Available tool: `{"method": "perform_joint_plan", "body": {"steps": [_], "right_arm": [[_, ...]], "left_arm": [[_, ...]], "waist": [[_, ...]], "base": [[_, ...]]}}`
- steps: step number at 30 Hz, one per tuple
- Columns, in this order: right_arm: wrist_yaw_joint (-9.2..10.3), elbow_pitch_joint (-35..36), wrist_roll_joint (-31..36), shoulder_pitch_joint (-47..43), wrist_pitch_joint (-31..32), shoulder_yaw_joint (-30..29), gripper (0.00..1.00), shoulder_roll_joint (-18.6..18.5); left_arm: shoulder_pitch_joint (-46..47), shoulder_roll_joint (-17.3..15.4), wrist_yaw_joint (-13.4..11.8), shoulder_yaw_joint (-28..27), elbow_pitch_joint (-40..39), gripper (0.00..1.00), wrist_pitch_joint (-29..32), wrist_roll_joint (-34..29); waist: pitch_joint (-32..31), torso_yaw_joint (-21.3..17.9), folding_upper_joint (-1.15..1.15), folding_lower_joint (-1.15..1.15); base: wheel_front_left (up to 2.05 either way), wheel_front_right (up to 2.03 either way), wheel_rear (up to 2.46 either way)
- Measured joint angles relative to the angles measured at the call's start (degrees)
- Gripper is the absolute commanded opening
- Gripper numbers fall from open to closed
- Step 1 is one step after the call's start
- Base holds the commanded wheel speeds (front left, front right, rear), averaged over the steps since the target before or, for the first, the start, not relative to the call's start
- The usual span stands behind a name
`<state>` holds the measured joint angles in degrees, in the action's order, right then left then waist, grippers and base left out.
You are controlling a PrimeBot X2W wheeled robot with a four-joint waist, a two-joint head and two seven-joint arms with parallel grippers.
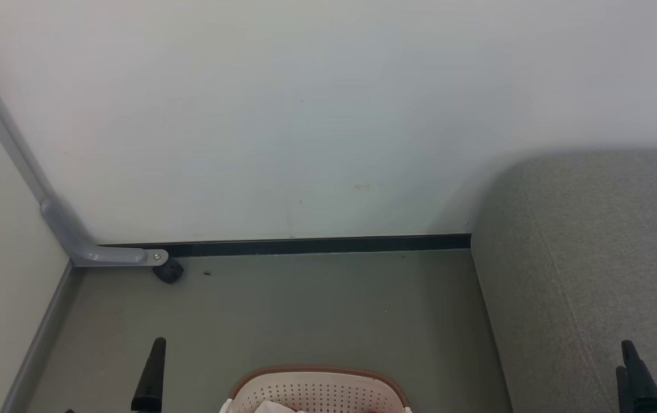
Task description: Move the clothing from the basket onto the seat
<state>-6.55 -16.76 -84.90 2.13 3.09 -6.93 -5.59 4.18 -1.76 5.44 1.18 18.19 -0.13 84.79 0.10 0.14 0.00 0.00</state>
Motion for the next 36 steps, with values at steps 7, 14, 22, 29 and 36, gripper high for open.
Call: {"method": "perform_joint_plan", "body": {"steps": [7,14,22,29,36], "right_arm": [[-0.01,0.7,7.0,0.0,-2.3,2.5,1.0,-3.0],[-0.01,0.6,15.4,0.0,-5.2,5.1,1.0,-6.1],[0.44,-0.2,23.6,0.6,-6.8,8.0,1.0,-8.5],[1.59,-0.9,30.2,0.9,-8.5,10.2,1.0,-10.3],[2.63,-2.0,35.6,0.9,-9.9,12.2,1.0,-11.3]], "left_arm": [[0.7,0.0,-2.6,1.5,-0.6,1.0,-1.4,-7.7],[1.7,-0.5,-4.4,4.3,-0.7,1.0,-2.6,-17.0],[2.5,-2.1,-5.5,7.6,-0.5,1.0,-4.3,-26.0],[2.6,-3.2,-6.7,10.3,0.8,1.0,-5.6,-33.8],[2.7,-3.6,-7.7,12.0,2.2,1.0,-7.1,-40.7]], "waist": [[-0.1,0.1,0.0,0.0],[-0.2,0.2,0.0,0.0],[-0.5,0.2,0.0,0.0],[-1.0,0.1,0.0,0.0],[-1.6,0.2,0.0,0.0]], "base": [[0.0,0.0,0.0],[0.0,0.0,0.0],[0.0,0.0,0.0],[0.0,0.0,0.0],[0.0,0.0,0.0]]}}
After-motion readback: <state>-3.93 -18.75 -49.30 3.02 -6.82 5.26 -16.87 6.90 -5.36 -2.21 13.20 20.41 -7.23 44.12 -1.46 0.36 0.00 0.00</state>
